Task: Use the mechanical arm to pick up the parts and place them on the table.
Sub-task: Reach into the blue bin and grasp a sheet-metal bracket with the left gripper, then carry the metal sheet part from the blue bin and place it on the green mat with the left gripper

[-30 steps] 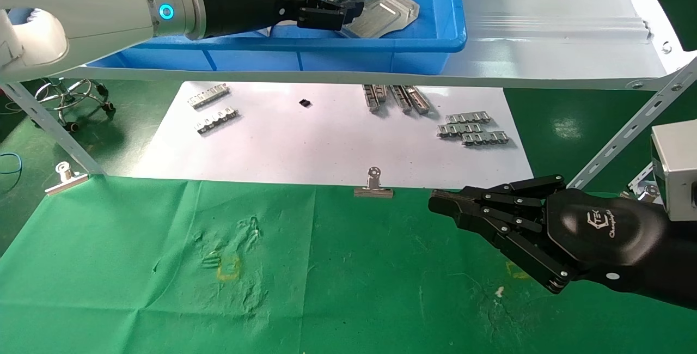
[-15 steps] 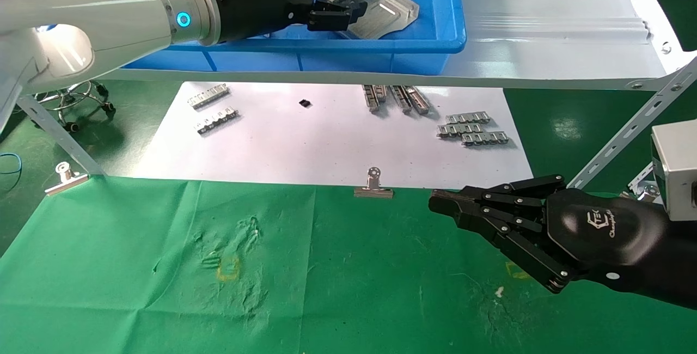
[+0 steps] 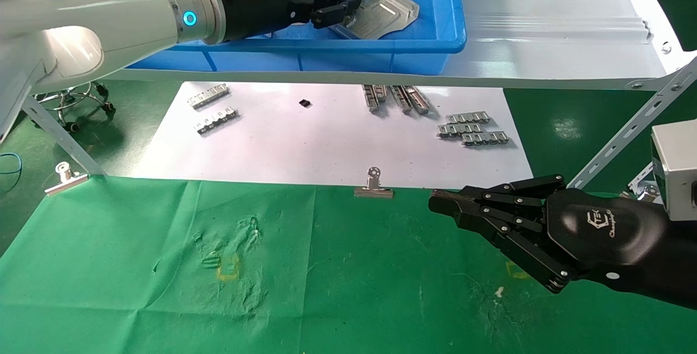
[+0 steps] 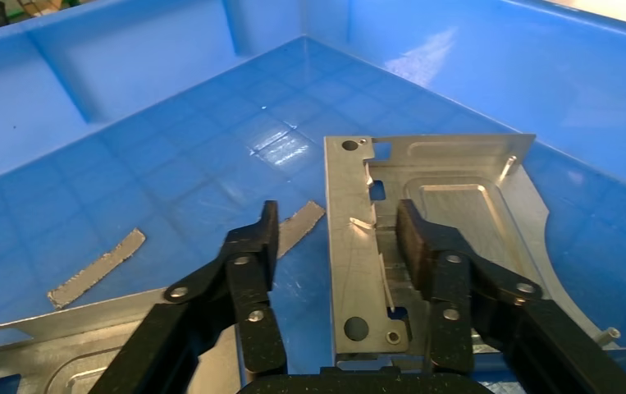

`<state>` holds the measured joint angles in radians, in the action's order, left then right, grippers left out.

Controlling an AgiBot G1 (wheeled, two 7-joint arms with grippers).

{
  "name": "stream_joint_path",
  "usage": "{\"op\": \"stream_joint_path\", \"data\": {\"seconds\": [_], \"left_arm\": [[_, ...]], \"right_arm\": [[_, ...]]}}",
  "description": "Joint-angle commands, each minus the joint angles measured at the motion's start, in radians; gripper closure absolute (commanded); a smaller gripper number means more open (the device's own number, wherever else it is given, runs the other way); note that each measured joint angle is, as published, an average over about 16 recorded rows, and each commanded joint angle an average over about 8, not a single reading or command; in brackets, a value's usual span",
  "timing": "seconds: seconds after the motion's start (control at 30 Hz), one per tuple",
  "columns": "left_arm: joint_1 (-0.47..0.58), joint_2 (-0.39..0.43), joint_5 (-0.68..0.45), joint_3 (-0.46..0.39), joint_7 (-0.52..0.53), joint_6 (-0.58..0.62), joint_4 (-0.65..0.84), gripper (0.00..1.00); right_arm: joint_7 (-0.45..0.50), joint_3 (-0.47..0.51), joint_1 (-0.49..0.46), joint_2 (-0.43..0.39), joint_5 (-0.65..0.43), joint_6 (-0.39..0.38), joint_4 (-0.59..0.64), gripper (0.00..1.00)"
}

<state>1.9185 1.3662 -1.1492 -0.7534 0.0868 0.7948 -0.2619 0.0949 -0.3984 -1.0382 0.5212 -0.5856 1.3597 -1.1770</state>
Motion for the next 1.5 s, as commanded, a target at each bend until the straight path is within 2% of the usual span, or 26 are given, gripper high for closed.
{"op": "stream_joint_path", "data": {"seconds": [0.03, 0.57, 1.0, 1.2, 1.5], "left_arm": [[0.0, 0.0, 0.009, -0.014, 0.006, -0.008, -0.003, 1.0], [0.009, -0.003, 0.089, -0.096, 0.021, -0.043, -0.005, 1.0], [0.06, -0.018, 0.193, -0.088, -0.002, -0.009, 0.039, 1.0], [0.093, -0.059, 0.239, -0.062, -0.064, 0.11, 0.072, 1.0], [0.108, -0.19, 0.298, -0.024, -0.195, 0.429, 0.089, 1.0]], "right_arm": [[0.0, 0.0, 0.0, 0.0, 0.0, 0.0, 0.0, 1.0], [0.0, 0.0, 0.0, 0.0, 0.0, 0.0, 0.0, 1.0], [0.0, 0.0, 0.0, 0.0, 0.0, 0.0, 0.0, 1.0], [0.0, 0.0, 0.0, 0.0, 0.0, 0.0, 0.0, 1.0], [0.0, 0.0, 0.0, 0.0, 0.0, 0.0, 0.0, 1.0]]}}
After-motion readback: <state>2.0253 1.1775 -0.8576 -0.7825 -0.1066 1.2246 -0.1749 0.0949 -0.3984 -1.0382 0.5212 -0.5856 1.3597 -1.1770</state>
